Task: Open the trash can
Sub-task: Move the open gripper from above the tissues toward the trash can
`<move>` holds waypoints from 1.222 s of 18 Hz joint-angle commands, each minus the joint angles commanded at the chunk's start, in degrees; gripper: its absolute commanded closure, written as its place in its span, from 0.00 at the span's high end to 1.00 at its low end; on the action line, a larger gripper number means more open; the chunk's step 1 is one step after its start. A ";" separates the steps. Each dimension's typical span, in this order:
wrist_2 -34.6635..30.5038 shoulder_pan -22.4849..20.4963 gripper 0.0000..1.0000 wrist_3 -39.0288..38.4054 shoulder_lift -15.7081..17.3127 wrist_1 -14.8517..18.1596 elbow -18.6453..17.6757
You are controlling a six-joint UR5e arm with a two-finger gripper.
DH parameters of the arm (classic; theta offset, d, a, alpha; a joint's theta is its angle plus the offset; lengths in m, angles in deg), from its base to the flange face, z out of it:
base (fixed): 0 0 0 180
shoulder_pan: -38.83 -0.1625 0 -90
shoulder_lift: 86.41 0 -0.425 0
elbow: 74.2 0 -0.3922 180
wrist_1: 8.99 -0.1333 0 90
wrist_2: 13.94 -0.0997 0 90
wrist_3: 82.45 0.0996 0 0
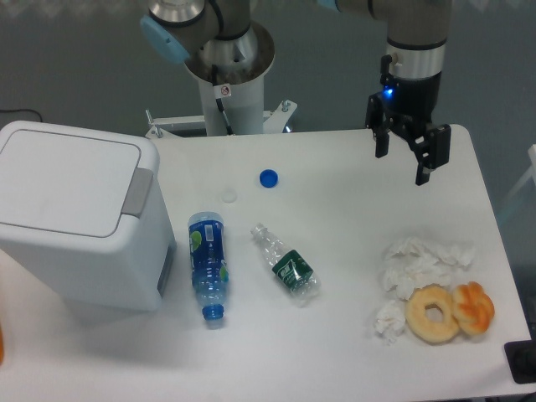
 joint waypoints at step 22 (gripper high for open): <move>-0.09 6.67 1.00 -20.97 -2.02 -3.16 2.72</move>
